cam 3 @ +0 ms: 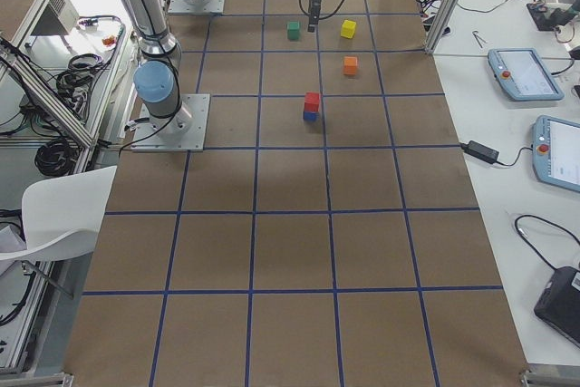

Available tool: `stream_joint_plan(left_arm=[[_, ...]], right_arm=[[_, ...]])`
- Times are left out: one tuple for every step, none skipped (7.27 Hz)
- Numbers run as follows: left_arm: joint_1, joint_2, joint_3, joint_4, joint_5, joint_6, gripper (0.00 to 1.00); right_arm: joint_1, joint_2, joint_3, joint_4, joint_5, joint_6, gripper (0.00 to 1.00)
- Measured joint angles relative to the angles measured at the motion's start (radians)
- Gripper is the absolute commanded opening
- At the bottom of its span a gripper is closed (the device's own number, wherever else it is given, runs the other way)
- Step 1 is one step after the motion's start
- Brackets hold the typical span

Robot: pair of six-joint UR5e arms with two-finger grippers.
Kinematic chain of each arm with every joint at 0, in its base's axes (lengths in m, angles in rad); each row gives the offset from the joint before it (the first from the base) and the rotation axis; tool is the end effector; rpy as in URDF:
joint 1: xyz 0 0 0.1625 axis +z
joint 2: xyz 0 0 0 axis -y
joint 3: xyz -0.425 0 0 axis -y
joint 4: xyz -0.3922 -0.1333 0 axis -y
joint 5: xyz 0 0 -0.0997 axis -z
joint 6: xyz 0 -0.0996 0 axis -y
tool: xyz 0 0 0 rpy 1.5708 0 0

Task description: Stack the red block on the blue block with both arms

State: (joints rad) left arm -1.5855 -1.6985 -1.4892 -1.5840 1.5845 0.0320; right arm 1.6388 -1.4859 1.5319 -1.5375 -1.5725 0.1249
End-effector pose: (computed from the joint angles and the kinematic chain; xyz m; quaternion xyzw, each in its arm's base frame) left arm -0.1399 -0.5375 0.4606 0.0235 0.9993 0.0297 0.0066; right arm 0.1681 -0.5091 0.4608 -0.0284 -0.9988 -0.0394 0.0047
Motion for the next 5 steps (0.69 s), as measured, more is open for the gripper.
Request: stream_joint_plan(left_arm=[[0.000, 0.001, 0.000, -0.003, -0.007, -0.001, 1.00], [-0.001, 0.000, 0.000, -0.005, -0.009, -0.001, 1.00], [-0.002, 0.000, 0.000, -0.006, -0.009, -0.001, 1.00], [-0.006, 0.000, 0.001, -0.006, -0.008, -0.001, 1.00], [-0.010, -0.003, 0.000, -0.007, -0.006, -0.002, 1.00]], right_arm=[[0.000, 0.000, -0.001, 0.000, 0.000, 0.000, 1.00], [0.000, 0.000, -0.003, 0.000, -0.001, -0.001, 1.00], [0.000, 0.000, -0.005, -0.001, -0.002, -0.001, 1.00], [0.000, 0.000, -0.005, -0.001, -0.002, -0.001, 1.00], [0.000, 0.001, -0.003, 0.000, -0.003, -0.001, 1.00]])
